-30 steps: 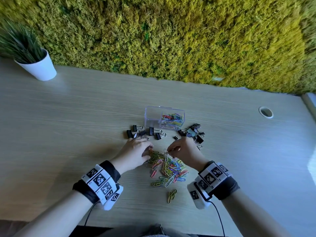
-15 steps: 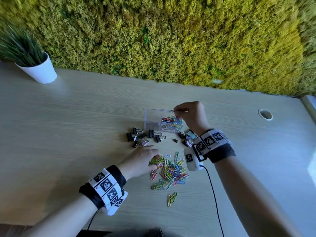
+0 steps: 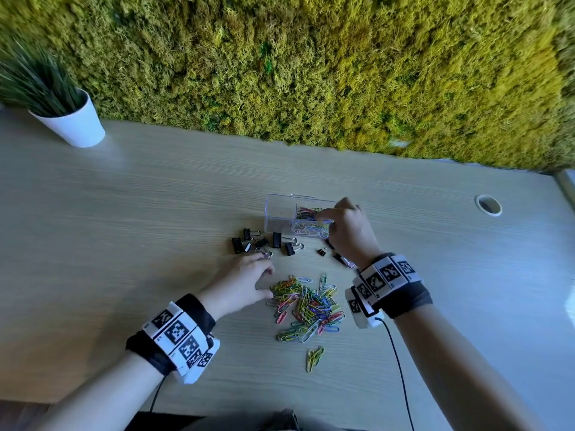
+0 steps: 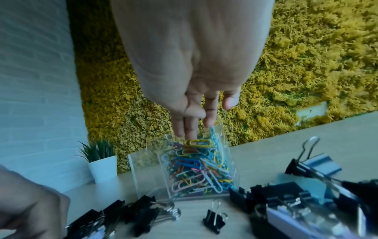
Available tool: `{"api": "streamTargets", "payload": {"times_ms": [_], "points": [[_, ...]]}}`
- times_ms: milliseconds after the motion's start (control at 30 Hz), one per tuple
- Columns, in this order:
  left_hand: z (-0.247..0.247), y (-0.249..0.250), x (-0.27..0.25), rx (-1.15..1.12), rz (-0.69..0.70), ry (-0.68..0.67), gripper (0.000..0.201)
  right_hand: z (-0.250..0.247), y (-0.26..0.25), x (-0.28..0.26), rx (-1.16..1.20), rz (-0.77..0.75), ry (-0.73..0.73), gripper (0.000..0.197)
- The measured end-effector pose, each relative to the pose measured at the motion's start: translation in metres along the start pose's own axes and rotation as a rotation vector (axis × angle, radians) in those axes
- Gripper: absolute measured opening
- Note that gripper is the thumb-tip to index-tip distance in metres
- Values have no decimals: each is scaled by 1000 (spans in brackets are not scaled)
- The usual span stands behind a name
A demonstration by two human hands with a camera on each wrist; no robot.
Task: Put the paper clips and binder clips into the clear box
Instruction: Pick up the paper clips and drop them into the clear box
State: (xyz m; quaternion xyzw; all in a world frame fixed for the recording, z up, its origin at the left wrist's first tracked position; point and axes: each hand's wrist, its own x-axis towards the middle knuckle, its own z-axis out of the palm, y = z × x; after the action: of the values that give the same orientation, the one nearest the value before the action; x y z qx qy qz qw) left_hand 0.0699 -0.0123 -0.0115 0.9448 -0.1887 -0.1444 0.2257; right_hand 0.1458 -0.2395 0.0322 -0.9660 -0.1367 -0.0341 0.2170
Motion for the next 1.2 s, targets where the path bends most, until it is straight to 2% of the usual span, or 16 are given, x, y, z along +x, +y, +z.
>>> {"api": "streamTargets", "payload": {"times_ms": [67,133,167,233,300,333,400,467,567,633,700,767,933,1067,1133,1200], "points": [[0,4,0,-3,-27,-55,50,0,-1,-7,37,-39,48,46],[3,8,-2,15,-32,-102,68,-3,-1,-18,120,-54,129,42],[4,10,-3,52,-25,-132,80,-4,-1,-25,158,-43,124,39],[9,18,-7,181,12,-190,103,-7,0,-42,152,-6,-35,43],[15,26,-7,285,49,-206,116,-5,4,-64,62,51,-293,70],[18,29,-6,310,62,-201,116,-1,9,-74,33,103,-401,83],[22,33,-1,304,68,-172,106,11,18,-93,2,205,-525,93],[23,35,6,204,39,-147,84,22,23,-107,-16,242,-572,86],[21,38,17,95,47,-105,53,31,18,-113,12,171,-510,72],[23,36,22,48,59,-86,42,32,8,-109,36,73,-438,64],[23,33,24,16,69,-79,38,31,-1,-101,61,-13,-383,51],[20,29,22,-18,78,-55,37,29,-3,-94,59,-27,-332,46],[3,13,10,-46,73,62,36,21,-4,-91,-42,164,-332,71],[-2,8,7,-78,44,96,33,29,-14,-95,-127,126,-406,79],[-2,8,8,-88,53,118,30,37,-19,-94,-143,111,-415,74],[0,9,8,-91,66,131,29,41,-23,-91,-125,75,-413,60]]}}
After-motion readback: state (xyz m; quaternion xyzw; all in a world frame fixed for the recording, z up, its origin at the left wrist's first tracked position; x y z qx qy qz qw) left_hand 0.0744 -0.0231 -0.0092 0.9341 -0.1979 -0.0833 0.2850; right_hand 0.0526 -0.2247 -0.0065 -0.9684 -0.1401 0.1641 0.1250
